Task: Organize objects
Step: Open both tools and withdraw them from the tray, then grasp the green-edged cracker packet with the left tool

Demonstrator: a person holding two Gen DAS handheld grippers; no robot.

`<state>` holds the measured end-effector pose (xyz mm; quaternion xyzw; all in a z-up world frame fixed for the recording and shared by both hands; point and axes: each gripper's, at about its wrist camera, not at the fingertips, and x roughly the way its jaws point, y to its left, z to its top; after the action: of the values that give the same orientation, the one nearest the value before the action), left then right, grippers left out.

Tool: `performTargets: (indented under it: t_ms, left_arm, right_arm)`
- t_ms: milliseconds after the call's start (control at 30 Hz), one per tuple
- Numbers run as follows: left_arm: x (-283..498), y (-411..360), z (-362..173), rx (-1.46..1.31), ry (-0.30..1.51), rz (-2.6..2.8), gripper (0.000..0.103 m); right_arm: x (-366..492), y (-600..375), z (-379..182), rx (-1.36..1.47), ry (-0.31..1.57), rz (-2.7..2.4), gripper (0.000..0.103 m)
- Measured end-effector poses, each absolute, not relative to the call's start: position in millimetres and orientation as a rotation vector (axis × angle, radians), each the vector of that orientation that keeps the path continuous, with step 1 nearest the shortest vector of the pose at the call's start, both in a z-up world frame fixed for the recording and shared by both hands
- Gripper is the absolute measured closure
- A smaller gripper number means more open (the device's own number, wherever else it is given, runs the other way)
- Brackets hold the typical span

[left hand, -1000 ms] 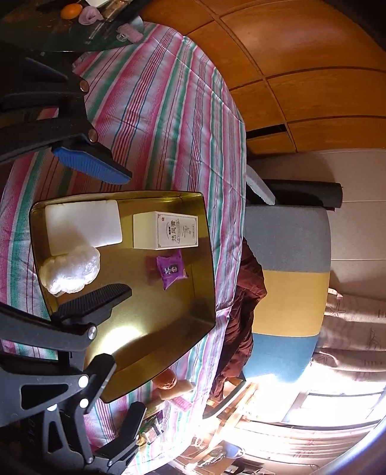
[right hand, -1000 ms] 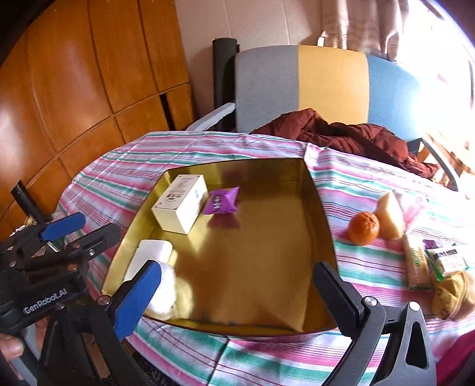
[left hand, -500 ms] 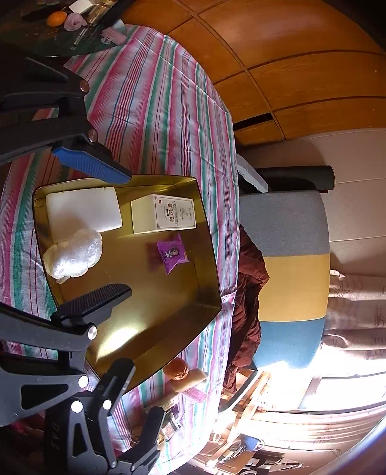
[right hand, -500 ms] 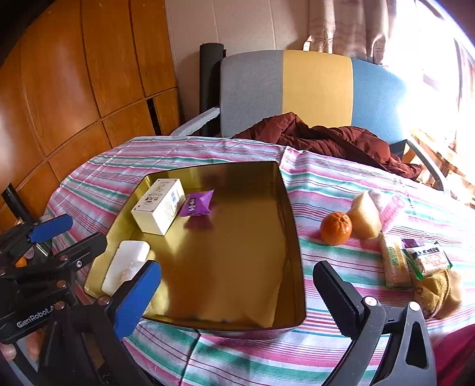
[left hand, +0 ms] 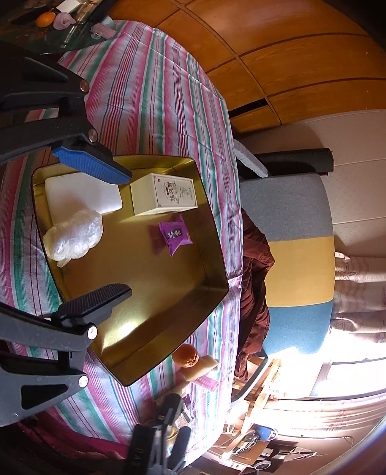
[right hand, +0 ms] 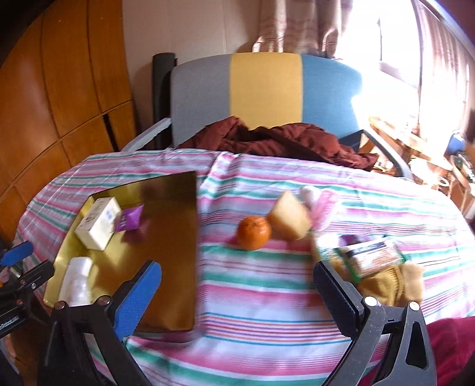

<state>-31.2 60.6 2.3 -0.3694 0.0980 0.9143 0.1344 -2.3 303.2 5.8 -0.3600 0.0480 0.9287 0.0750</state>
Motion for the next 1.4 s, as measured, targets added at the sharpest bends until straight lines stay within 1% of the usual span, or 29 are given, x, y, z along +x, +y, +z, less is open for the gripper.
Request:
performTargets:
  t_ms: [200,467,533,633,733,800,867,1033,1300,1400]
  left_arm:
    - [-29.9,73.1,3.3,-1.062,0.269,2.576,0.032]
    - [-29.6,99.4,-2.7,-1.082,0.286,2.464,0.032]
    - [-28.8,109.2,-2.6,-1.077,0.306,2.445,0.032]
    - [-29.5,123.6,-3.6,-1.084,0.325,2.409,0.032]
    - [-31.2,139.6,-4.7,-1.085,0.337,2.366,0.032]
    - [-31.2,152.9,-4.5,-1.076,0.348,2.337,0.032]
    - [-31.5,168.9,-3.7,-1.063,0.366,2.309,0.032]
    - [-33.0,217.1,-1.5,-1.008,0.424,2.213,0.032]
    - [-48.1,299.4,-10.4,-1.033,0.448,2.011,0.032]
    - [-51.3,331.4,-13.4,-1.007,0.484,1.949,0.032]
  right_arm:
    - [4.2,365.6,21.1,-0.981,0.127,2.672,0.0]
    - [25.9,464.1,29.6,-0.837,0.207,2.469,0.0]
    - [33.3,486.2,26.9,-0.796,0.265,2.419,0.0]
    - [49.1,515.0,20.7,-0.718,0.468,2.364,0.0]
    - [58.7,536.8,9.7,-0.714,0.63,2.298,0.0]
    - [64.3,543.4,7.7,-0.681,0.701,2.288,0.0]
    - [65.2,544.1,6.7,-0.678,0.723,2.291,0.0]
    - [64.6,542.4,5.8,-0.689,0.736,2.312,0.0]
    - [63.0,546.3,0.0,-0.712,0.784,2.317,0.0]
    - [61.0,546.4,-0.9,-0.723,0.79,2.328,0.0]
